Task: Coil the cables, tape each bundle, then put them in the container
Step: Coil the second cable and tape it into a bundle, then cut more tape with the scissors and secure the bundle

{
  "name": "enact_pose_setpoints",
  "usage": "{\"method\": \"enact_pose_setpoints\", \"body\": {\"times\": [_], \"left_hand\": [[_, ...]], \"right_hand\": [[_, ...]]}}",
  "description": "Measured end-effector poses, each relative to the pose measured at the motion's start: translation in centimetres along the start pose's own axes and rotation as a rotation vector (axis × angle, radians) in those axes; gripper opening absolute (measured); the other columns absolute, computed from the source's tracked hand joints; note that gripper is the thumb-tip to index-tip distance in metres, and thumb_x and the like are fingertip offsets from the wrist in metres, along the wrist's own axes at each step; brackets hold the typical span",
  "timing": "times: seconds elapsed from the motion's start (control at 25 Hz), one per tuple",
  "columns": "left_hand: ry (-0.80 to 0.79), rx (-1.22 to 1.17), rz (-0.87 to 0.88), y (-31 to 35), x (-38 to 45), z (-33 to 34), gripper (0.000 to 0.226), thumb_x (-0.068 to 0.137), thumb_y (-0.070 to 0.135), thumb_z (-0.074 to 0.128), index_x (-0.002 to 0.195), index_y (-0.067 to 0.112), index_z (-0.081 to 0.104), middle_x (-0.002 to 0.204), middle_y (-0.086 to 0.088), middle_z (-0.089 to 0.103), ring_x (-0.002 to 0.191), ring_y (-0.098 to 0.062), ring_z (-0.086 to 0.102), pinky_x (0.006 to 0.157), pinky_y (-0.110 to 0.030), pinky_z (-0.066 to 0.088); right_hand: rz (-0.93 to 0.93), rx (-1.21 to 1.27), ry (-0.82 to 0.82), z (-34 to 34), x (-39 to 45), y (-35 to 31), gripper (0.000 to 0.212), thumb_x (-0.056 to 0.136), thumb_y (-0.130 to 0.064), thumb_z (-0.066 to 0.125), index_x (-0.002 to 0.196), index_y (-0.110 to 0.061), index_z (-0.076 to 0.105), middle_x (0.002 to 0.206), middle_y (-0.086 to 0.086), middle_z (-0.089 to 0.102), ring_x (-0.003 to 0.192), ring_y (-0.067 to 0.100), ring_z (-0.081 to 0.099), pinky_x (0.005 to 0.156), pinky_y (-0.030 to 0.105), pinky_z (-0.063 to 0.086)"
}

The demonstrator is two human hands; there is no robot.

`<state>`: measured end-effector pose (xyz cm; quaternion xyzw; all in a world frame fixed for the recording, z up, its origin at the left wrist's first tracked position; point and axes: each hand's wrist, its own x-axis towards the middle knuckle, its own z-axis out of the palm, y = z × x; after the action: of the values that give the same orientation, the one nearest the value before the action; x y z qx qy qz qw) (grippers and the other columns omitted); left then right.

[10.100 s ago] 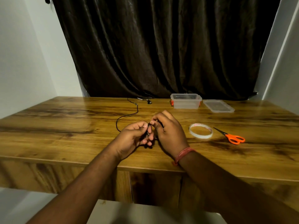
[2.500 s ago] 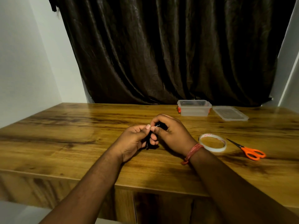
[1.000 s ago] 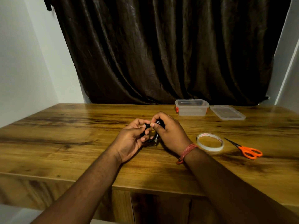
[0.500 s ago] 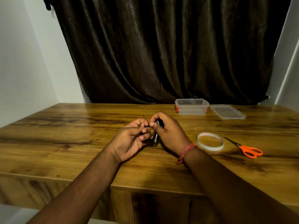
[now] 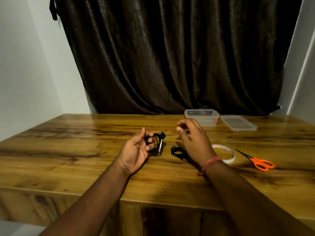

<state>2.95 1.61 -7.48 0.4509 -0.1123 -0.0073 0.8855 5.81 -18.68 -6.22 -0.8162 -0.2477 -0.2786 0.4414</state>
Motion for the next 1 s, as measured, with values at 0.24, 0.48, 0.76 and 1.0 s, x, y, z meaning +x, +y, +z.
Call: {"method": "enact_pose_setpoints", "body": {"times": [0.24,0.48,0.76,1.0], "left_hand": [[0.088,0.25,0.116,-0.2,-0.6,0.4,0.025,0.1,0.002,0.036,0.092,0.002,0.061,0.074,-0.007,0.05,0.062,-0.014,0.039,0.056,-0.019,0.04],[0.132,0.403,0.17,-0.2,-0.8,0.5,0.029,0.1,-0.004,0.036,0.098,0.006,0.063,0.073,0.0,0.053,0.059,-0.009,0.04,0.065,-0.024,0.036],[0.165,0.285,0.08,0.1,-1.0,0.9,0.03,0.1,-0.002,0.035,0.102,0.007,0.063,0.071,-0.002,0.045,0.055,-0.008,0.04,0.051,-0.026,0.043],[0.179,0.168,0.083,0.2,-0.7,0.7,0.023,0.102,0.006,0.038,0.103,0.002,0.06,0.072,-0.003,0.052,0.06,-0.014,0.049,0.054,-0.037,0.057]], "right_hand": [[-0.009,-0.61,-0.224,-6.3,-2.6,2.6,0.019,0.093,-0.041,0.051,0.108,-0.029,0.053,0.107,-0.012,0.052,0.1,0.007,0.043,0.087,0.03,0.043],[0.004,-0.966,-0.328,-6.9,-3.9,1.3,0.036,0.079,-0.053,0.042,0.1,-0.029,0.056,0.104,-0.008,0.057,0.1,0.016,0.045,0.085,0.038,0.036],[0.118,-0.999,-0.347,-6.5,-4.2,0.9,0.035,0.081,-0.049,0.044,0.105,-0.026,0.053,0.11,-0.004,0.059,0.107,0.021,0.048,0.09,0.042,0.036],[0.156,-0.82,-0.36,-6.7,-4.1,0.9,0.02,0.084,-0.032,0.054,0.101,-0.028,0.046,0.101,-0.008,0.062,0.096,0.018,0.056,0.092,0.039,0.038]]}}
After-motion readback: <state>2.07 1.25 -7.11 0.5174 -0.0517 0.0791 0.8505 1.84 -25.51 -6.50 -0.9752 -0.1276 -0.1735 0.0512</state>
